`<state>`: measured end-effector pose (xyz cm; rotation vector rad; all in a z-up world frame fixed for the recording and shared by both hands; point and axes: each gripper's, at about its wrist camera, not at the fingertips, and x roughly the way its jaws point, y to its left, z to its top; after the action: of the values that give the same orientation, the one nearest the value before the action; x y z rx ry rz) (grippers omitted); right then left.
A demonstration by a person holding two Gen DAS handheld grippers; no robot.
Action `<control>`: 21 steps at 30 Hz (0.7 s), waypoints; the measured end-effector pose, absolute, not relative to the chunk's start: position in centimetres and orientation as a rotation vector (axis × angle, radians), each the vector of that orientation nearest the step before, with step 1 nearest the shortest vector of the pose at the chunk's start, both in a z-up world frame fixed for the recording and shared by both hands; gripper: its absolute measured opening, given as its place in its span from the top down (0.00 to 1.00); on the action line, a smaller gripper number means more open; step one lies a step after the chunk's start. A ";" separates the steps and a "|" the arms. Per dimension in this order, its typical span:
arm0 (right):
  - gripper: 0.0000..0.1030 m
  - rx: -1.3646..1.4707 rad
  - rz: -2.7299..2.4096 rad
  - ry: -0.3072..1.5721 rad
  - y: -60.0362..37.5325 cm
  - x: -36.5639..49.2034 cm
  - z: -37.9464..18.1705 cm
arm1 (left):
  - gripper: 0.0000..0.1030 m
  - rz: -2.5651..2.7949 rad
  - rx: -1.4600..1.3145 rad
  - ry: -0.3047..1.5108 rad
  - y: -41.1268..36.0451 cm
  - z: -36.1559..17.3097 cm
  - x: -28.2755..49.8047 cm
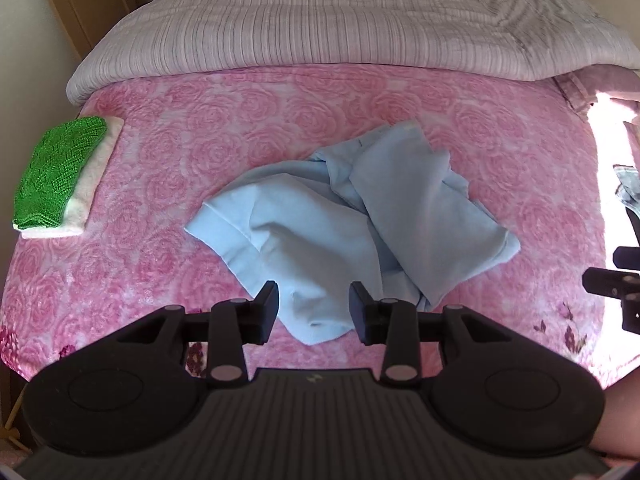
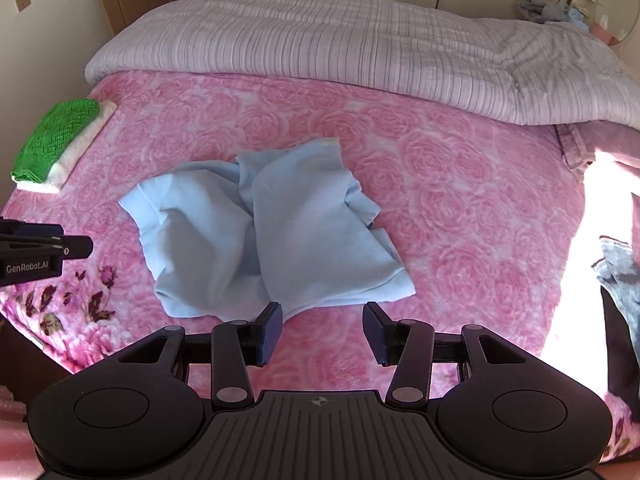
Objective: Fold clothes
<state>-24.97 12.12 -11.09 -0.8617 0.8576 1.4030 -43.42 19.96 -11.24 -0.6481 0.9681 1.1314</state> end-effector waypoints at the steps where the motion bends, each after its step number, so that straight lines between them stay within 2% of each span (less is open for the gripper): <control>1: 0.53 -0.865 1.405 0.861 12.4 -24.4 -11.4 | 0.65 1.138 -0.653 0.967 20.2 -11.5 -43.1; 7: 0.53 -0.856 1.402 0.965 13.9 -20.5 -15.6 | 0.63 1.187 -0.711 0.984 21.4 -14.4 -43.1; 11: 0.53 -0.791 1.345 1.140 14.2 -17.7 -19.7 | 0.62 1.201 -0.781 1.016 22.1 -17.1 -45.0; 18: 0.53 -0.474 1.132 1.464 13.5 -13.2 -26.4 | 0.56 1.177 -0.866 1.024 25.9 -22.7 -49.0; 21: 0.51 -0.337 0.998 1.520 12.8 -12.3 -28.9 | 0.56 1.153 -0.876 1.051 29.1 -25.6 -50.5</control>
<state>-12.26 12.79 -28.91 -0.3372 1.5195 0.9984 -50.51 29.08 -25.56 -0.8761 1.0507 1.1527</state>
